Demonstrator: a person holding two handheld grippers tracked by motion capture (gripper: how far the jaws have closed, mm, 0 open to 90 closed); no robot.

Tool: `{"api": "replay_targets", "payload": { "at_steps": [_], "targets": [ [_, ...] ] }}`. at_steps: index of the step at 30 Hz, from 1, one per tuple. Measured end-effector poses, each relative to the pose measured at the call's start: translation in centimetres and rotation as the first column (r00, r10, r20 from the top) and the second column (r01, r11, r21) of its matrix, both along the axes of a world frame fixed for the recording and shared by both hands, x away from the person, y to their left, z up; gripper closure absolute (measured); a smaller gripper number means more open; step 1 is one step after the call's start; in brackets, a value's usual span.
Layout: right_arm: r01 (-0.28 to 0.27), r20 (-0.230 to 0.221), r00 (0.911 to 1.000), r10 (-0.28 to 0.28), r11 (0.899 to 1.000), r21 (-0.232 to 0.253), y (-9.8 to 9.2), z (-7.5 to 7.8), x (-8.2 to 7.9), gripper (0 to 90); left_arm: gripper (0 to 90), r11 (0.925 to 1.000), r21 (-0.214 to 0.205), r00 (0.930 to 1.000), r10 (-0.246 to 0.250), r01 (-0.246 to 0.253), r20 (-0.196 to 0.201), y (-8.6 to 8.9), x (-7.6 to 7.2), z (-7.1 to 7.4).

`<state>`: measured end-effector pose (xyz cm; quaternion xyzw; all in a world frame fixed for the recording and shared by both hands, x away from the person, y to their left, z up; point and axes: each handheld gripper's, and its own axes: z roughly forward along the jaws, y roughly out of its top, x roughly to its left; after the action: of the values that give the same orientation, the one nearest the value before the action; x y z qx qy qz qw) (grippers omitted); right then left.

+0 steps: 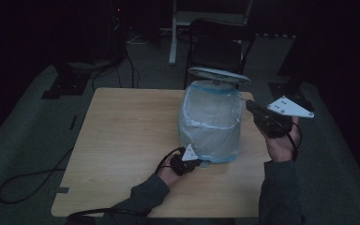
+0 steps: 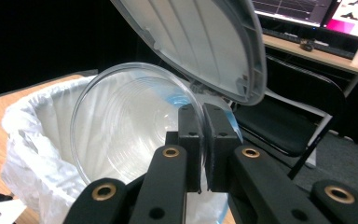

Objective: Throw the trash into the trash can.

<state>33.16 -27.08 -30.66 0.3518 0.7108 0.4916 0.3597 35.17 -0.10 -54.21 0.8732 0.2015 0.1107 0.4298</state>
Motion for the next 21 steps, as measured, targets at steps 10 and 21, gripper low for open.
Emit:
{"api": "replay_targets", "payload": {
  "at_steps": [10, 21],
  "targets": [
    [-0.042, 0.006, 0.9991, 0.042, 0.999, 0.007, 1.9, 0.8, 1.1, 86.9, 90.0, 1.0000, 0.001, 1.0000, 0.001, -0.001, 0.000, 0.0, 0.0, 0.0],
    [-0.065, -0.008, 0.9978, 0.065, 0.998, 0.018, 3.0, 0.8, 2.3, 86.9, 90.0, 1.0000, 0.002, 1.0000, 0.001, -0.001, 0.001, 0.0, 0.0, 0.0]
  ]
}}
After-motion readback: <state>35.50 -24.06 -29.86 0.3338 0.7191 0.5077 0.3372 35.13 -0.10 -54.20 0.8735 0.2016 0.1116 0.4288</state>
